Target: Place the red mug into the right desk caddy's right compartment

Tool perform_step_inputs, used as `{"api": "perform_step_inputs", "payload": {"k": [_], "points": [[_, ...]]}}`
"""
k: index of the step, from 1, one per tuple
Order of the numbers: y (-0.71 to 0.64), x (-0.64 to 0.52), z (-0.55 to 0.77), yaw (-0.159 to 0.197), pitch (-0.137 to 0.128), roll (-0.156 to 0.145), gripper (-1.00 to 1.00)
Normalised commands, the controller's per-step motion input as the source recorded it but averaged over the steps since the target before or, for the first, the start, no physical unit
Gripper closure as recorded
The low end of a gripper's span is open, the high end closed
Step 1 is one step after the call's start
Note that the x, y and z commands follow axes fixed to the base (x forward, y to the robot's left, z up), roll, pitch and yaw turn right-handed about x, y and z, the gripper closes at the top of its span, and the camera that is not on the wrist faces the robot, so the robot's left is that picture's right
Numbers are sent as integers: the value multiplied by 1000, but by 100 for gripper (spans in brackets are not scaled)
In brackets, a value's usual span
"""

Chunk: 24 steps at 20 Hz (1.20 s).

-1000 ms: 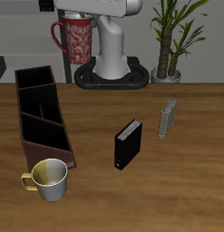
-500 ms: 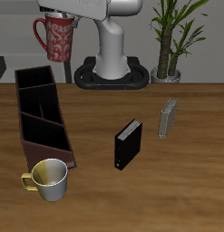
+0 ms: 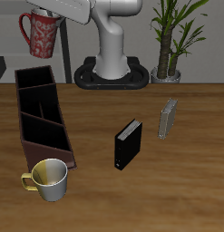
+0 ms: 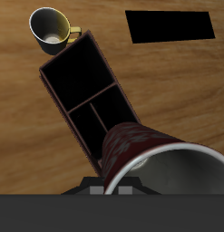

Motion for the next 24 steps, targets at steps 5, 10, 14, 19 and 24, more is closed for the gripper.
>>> {"api": "perform_step_inputs", "payload": {"k": [5,10,14,19,24], "points": [[-353,-346,6,-13,-22,-69,100],[-384,-378,25,-39,-10,-89,100],[-91,-303,-37,-21,5,-38,100],[88,-232,-146,-7,23,-1,100],[101,-165,-165,21,7,-5,100]]}}
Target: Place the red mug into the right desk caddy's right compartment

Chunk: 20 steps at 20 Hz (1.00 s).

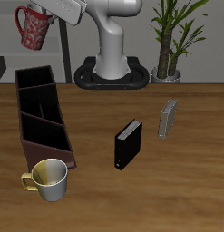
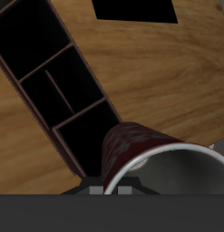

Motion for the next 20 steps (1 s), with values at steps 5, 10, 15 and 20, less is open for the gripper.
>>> {"api": "perform_step_inputs", "payload": {"k": [5,10,15,20], "points": [[12,63,-119,23,17,3,100],[-90,157,-250,-19,47,-19,100],[18,109,-263,21,26,16,100],[-88,84,-251,11,25,-11,100]]}}
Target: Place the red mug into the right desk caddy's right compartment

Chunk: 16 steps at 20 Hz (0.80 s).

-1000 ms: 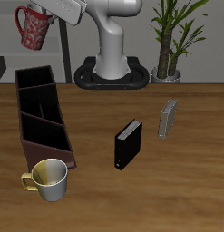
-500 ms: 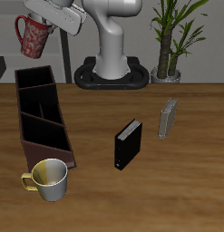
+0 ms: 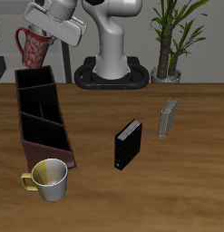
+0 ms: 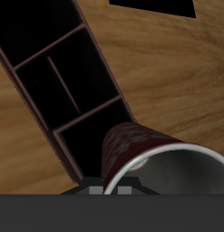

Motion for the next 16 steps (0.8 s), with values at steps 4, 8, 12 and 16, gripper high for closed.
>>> {"api": "perform_step_inputs", "payload": {"k": [4,8,12,16], "points": [[-224,198,-285,28,44,-29,100],[-79,68,-285,-13,43,-22,100],[51,-20,-153,3,20,11,100],[10,-23,-214,-1,28,10,100]]}}
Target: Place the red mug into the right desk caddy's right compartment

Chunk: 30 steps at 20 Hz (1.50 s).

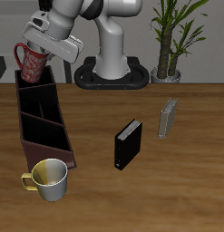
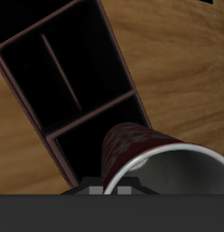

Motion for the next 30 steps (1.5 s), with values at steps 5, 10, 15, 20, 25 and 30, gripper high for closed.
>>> {"api": "perform_step_inputs", "payload": {"k": [5,10,15,20,25,30], "points": [[-113,78,-209,-32,46,-13,100],[-180,83,-343,-22,56,-32,100],[-1,1,-303,-18,51,9,100],[-14,-39,-204,-19,24,12,100],[-128,-116,-325,-17,49,-2,100],[-149,-9,-478,-37,109,-19,100]]}}
